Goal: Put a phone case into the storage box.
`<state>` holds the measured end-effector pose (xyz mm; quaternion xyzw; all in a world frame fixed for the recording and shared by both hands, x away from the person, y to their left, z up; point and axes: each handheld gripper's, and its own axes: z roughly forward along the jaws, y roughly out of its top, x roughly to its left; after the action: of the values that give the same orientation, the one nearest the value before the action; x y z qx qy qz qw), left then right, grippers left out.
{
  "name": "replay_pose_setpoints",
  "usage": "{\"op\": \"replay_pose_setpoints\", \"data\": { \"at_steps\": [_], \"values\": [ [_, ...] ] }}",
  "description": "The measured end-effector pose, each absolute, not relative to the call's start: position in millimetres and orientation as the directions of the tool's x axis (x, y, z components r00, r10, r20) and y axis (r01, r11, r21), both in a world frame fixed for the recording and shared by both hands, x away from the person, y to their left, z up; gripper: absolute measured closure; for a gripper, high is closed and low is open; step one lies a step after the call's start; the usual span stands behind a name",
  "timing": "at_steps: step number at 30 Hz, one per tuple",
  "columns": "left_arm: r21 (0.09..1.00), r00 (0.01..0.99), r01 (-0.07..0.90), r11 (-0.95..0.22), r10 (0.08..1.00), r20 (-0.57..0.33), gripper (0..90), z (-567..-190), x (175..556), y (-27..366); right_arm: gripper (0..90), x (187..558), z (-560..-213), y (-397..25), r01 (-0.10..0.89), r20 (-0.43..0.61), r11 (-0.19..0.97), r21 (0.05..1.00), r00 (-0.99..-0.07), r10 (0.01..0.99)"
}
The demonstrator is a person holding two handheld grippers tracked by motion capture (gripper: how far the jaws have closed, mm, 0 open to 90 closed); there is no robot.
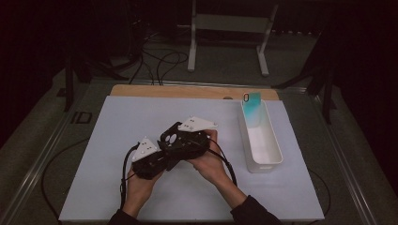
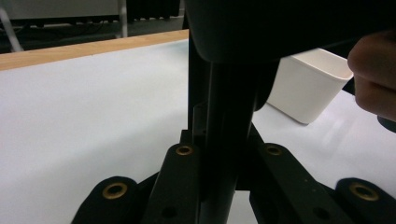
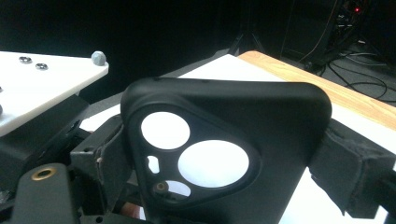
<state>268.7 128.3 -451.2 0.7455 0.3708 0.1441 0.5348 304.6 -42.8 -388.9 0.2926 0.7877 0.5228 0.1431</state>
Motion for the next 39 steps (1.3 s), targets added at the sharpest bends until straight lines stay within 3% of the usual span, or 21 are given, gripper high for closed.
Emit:
{"op": "replay_pose_setpoints", "data": {
  "at_steps": [6,18,22,39],
  "values": [
    [0.9,0.681,0.405,-0.16,0.71,-0.18,76.2,-451.8,269.7,128.9,13.9,304.0,-390.6,-42.2,0.313,0.079,0.289,0.905,-0.79,0.609],
    [0.906,0.611,0.398,-0.144,0.778,-0.145,14.3,-449.7,269.3,129.5,14.0,304.2,-391.5,-44.2,0.315,0.083,0.282,0.906,-0.787,0.611],
    [0.906,0.602,0.395,-0.151,0.788,-0.131,2.0,-449.6,269.4,128.3,14.0,304.0,-391.2,-44.1,0.312,0.082,0.282,0.907,-0.789,0.609],
    [0.919,0.588,0.334,-0.211,0.808,-0.028,0.0,-446.2,262.8,130.9,14.0,303.8,-391.7,-45.9,0.311,0.079,0.28,0.908,-0.784,0.615]
  ]
}}
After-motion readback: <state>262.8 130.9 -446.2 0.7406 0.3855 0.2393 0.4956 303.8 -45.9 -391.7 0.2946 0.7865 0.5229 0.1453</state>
